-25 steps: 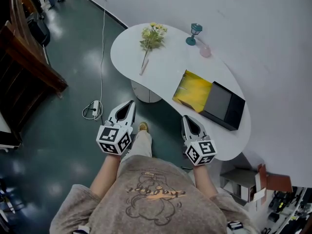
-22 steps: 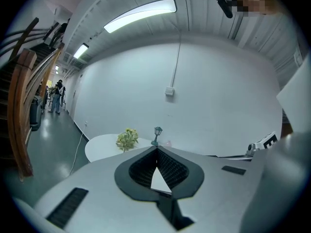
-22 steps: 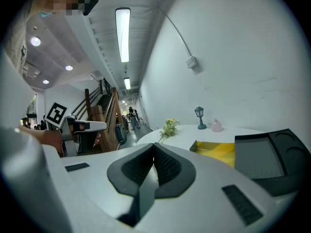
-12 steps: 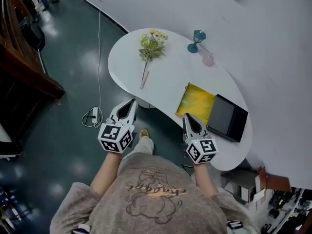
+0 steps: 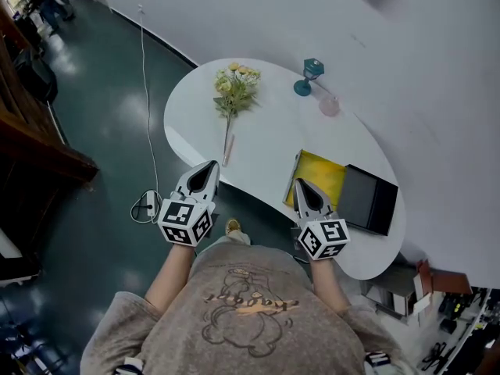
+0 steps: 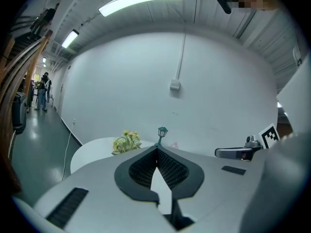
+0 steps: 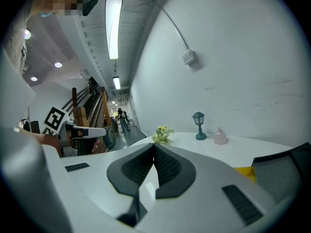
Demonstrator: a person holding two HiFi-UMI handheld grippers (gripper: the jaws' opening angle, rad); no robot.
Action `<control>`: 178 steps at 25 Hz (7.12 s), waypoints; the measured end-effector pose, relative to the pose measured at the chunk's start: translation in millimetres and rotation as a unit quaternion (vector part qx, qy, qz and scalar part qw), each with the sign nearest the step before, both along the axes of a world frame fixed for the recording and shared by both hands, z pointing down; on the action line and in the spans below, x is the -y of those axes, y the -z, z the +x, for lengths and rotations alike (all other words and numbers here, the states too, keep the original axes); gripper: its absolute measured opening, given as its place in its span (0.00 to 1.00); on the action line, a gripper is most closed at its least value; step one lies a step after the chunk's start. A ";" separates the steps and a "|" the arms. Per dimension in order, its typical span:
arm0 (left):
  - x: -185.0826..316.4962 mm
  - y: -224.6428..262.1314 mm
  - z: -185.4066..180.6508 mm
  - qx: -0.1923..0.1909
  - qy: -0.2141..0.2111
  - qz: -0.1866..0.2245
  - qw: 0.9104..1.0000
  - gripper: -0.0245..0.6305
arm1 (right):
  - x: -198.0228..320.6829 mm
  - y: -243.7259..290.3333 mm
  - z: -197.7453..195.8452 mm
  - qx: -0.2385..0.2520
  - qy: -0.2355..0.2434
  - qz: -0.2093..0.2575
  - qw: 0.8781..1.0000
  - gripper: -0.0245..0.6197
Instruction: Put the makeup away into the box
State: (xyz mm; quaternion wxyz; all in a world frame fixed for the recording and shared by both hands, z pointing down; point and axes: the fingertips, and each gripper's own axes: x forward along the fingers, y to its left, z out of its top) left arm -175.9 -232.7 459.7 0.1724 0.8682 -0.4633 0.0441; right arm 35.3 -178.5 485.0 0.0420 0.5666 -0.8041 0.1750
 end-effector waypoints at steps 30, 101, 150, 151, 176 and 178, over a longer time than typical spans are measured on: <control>53.9 -20.8 22.4 0.036 0.041 -0.026 0.998 0.07 | 75.8 2.2 21.6 0.009 0.044 0.003 0.999 0.04; 70.4 -238.9 32.5 0.222 0.015 -0.218 0.950 0.32 | 54.2 -18.5 97.4 0.013 -0.033 -0.028 0.999 0.04; 89.6 -97.5 155.2 0.119 -0.112 -0.089 0.983 0.16 | 33.8 -10.9 136.8 0.017 -0.096 -0.011 0.995 0.04; 88.0 -94.3 162.7 0.115 -0.121 -0.088 0.982 0.16 | 31.4 -10.9 139.8 0.018 -0.101 -0.011 0.995 0.04; 45.9 -75.3 304.8 0.107 -0.298 -0.075 0.946 0.16 | -33.2 -17.7 214.1 0.029 -0.221 -0.012 0.975 0.04; 39.1 -80.2 312.1 0.115 -0.315 -0.080 0.939 0.16 | -35.7 -18.3 216.9 0.030 -0.226 -0.012 0.974 0.04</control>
